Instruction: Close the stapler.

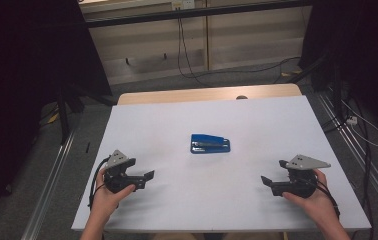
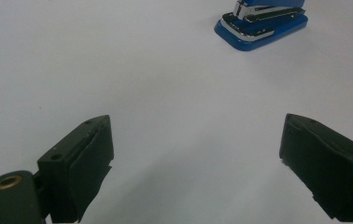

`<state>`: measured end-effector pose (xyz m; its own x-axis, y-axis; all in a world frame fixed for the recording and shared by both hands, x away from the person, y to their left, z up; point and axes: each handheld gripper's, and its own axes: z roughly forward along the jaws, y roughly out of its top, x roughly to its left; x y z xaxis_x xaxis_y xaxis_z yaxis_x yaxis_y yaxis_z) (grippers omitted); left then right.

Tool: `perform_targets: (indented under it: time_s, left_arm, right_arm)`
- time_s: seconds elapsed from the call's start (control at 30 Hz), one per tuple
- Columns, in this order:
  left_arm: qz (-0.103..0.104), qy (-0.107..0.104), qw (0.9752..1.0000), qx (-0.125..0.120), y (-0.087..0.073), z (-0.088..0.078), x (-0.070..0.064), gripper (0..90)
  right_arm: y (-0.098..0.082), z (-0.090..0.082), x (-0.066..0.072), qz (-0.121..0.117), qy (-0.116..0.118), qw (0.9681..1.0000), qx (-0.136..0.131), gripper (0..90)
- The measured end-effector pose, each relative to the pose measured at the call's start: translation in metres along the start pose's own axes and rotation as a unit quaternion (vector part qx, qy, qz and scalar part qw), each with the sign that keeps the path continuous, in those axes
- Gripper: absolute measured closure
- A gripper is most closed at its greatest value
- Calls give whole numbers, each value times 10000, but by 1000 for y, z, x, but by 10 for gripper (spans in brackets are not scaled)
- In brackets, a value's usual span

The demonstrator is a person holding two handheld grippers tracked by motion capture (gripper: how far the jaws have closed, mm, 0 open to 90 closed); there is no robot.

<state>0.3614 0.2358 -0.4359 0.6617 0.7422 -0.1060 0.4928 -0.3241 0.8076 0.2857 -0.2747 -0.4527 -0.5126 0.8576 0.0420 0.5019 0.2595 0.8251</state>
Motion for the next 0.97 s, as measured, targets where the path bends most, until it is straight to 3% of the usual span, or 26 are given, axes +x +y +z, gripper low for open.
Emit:
perform_targets:
  time_s: [0.37, 0.57, 0.87, 0.97]
  left_arm:
    - [26, 10, 10000, 20, -5, -6, 1, 96]
    - [-89, 70, 9999, -90, -9, -13, 5, 95]
    - [-67, 72, 9999, -38, -15, -13, 6, 94]
    - [-99, 72, 9999, -76, -15, -12, 6, 93]
  right_arm:
    - [1, -2, 0, -25, -15, 10000, -18, 147]
    - [-5, -9, 0, -21, -36, 10000, -8, 147]
    - [-5, -8, 1, -6, 82, 9999, -75, 147]
    - [-6, -8, -1, 7, 23, 10000, -74, 141]
